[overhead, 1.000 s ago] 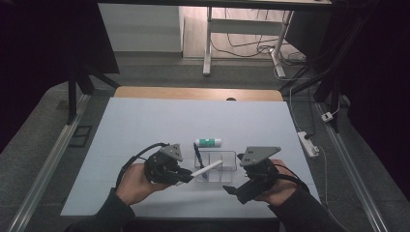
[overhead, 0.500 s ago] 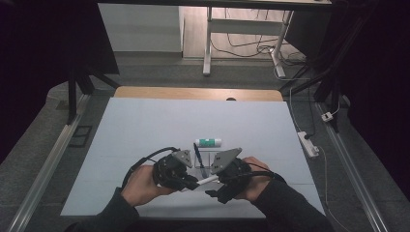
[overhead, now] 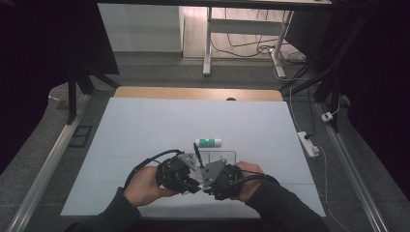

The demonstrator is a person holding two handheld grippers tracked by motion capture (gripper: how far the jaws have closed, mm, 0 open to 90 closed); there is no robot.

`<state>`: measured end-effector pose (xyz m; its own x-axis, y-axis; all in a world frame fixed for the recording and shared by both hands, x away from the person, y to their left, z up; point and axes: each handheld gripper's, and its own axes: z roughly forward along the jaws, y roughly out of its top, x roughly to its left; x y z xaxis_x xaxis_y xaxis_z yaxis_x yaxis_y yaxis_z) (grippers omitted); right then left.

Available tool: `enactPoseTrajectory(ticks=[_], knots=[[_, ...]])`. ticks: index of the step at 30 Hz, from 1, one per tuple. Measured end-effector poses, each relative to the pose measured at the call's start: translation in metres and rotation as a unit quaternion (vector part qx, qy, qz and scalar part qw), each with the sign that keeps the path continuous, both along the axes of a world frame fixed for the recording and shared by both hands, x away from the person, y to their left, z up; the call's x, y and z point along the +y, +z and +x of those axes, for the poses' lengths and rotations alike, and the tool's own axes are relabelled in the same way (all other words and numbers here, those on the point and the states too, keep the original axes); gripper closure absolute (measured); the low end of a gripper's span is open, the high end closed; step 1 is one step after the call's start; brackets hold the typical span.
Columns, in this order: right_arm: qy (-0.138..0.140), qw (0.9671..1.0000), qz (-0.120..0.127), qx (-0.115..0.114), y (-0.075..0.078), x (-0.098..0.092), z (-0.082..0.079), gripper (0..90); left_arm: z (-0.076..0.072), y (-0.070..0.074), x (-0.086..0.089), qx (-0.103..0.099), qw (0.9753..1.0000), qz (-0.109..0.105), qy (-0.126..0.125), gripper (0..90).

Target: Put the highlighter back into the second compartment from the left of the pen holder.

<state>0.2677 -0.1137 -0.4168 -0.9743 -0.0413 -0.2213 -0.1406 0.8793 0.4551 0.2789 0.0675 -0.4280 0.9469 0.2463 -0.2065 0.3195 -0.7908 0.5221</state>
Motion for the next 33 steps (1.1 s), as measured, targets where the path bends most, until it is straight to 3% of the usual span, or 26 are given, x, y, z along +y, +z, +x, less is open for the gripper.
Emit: enactPoseTrajectory(ticks=[6, 9, 11, 14, 17, 18, 22, 26, 28, 31, 33], knots=[[0.007, 0.9998, -0.013, -0.009, -0.002, 0.0, -0.003, 71.8, 0.0, -0.001, 0.0, -0.003, 1.0, -0.003, -0.008, 78.7], [0.019, 0.9996, -0.021, -0.004, -0.004, 0.0, -0.003, 78.2, 0.002, 0.003, 0.004, -0.001, 0.9996, -0.028, -0.003, 77.3], [0.014, 0.9997, -0.018, 0.002, -0.005, 0.0, -0.005, 78.7, 0.003, 0.004, 0.006, 0.0, 0.9994, -0.034, -0.005, 77.7], [0.008, 0.9998, -0.015, 0.003, -0.003, -0.001, -0.004, 78.8, 0.002, 0.003, 0.007, -0.012, 0.9987, -0.05, -0.002, 75.7], [0.001, 0.9998, -0.004, 0.017, -0.001, -0.004, -0.003, 78.8, 0.001, 0.004, 0.01, -0.043, 0.9972, -0.06, 0.011, 57.7], [-0.002, 0.9998, -0.004, 0.018, 0.0, -0.005, -0.003, 78.8, 0.002, 0.005, 0.012, -0.044, 0.9965, -0.07, 0.017, 54.0], [-0.022, 0.9993, 0.011, 0.027, 0.0, -0.011, -0.002, 78.7, 0.001, 0.01, 0.024, -0.062, 0.9908, -0.111, 0.046, 33.9], [-0.039, 0.9983, 0.026, 0.033, 0.001, -0.02, 0.0, 78.7, -0.004, 0.013, 0.038, -0.083, 0.9831, -0.141, 0.082, 17.3], [-0.053, 0.9973, 0.038, 0.034, 0.004, -0.026, 0.002, 78.7, -0.008, 0.013, 0.048, -0.083, 0.9822, -0.147, 0.083, 10.2], [-0.071, 0.9945, 0.067, 0.039, 0.01, -0.037, 0.006, 78.7, -0.015, 0.012, 0.063, -0.096, 0.9773, -0.154, 0.109, 4.7], [-0.093, 0.9903, 0.093, 0.042, 0.014, -0.043, 0.009, 78.6, -0.02, 0.011, 0.074, -0.103, 0.9728, -0.164, 0.127, 2.6]])
